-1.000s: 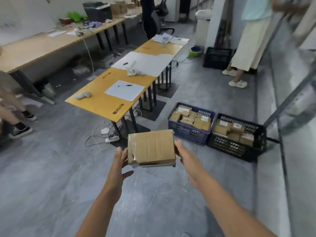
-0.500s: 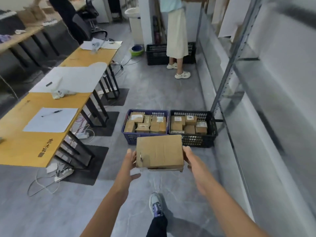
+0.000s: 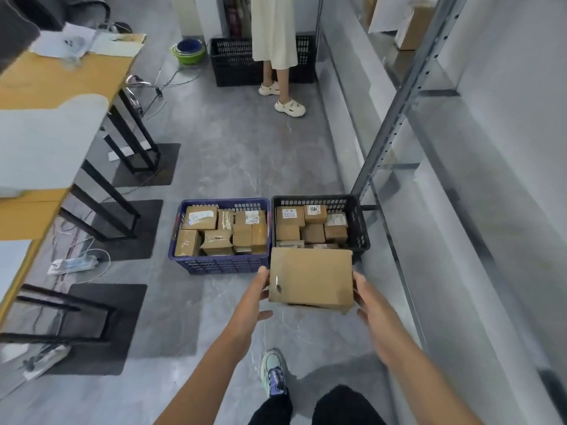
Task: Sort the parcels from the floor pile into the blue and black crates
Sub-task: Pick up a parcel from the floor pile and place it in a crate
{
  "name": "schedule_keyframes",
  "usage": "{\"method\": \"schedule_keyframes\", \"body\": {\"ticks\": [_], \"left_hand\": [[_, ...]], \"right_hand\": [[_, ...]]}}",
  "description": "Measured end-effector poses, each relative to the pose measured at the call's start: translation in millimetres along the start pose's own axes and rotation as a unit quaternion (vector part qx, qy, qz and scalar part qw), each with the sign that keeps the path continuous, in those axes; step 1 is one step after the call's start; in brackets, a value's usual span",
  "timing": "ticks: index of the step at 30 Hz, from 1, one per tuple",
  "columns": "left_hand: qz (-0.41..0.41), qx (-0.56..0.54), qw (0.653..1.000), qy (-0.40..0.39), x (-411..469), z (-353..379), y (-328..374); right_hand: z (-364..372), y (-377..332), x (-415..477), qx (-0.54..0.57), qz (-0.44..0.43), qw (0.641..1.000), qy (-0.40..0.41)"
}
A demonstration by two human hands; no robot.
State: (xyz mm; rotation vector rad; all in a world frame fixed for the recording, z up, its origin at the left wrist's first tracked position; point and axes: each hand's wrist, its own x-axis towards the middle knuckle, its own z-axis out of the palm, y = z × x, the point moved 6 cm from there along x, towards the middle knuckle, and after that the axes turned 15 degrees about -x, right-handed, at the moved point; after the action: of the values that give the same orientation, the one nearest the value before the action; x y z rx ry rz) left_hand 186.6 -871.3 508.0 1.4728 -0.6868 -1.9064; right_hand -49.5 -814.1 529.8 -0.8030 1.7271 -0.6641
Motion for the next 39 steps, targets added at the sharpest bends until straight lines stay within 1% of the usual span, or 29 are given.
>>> {"method": "schedule_keyframes", "body": {"ticks": [7,12,17,22,27,29,34,39], "left_hand": [[-0.046,0.004,0.999,0.003,84.7,44.2,22.9],[-0.077,0.004,0.997,0.023,158.9,80.8,26.9],[-0.113,-0.017,0.991,0.073,242.8,116.2,28.1],[-0.147,-0.020,0.985,0.093,322.3,141.8,20.7],[-0.173,-0.023,0.979,0.106,408.2,146.5,0.1],[-0.184,-0.009,0.978,0.102,446.6,146.9,-10.5],[-0.217,0.039,0.970,0.098,545.8,131.2,-64.6],[-0.240,0.062,0.965,0.080,627.2,121.9,-104.1]], "right_hand": [[-37.9,-9.3,88.4,0.029,0.039,0.999,0.013],[-67.0,-3.0,177.7,0.019,0.065,0.998,-0.014],[-95.4,5.9,268.3,0.019,0.101,0.993,-0.050],[-112.8,24.0,351.2,0.019,0.138,0.988,-0.061],[-112.8,51.3,431.2,0.028,0.190,0.980,-0.052],[-109.0,66.1,467.5,0.027,0.208,0.977,-0.042],[-88.8,114.2,559.2,0.000,0.229,0.973,-0.028],[-71.1,171.2,635.5,-0.007,0.254,0.967,-0.021]]}}
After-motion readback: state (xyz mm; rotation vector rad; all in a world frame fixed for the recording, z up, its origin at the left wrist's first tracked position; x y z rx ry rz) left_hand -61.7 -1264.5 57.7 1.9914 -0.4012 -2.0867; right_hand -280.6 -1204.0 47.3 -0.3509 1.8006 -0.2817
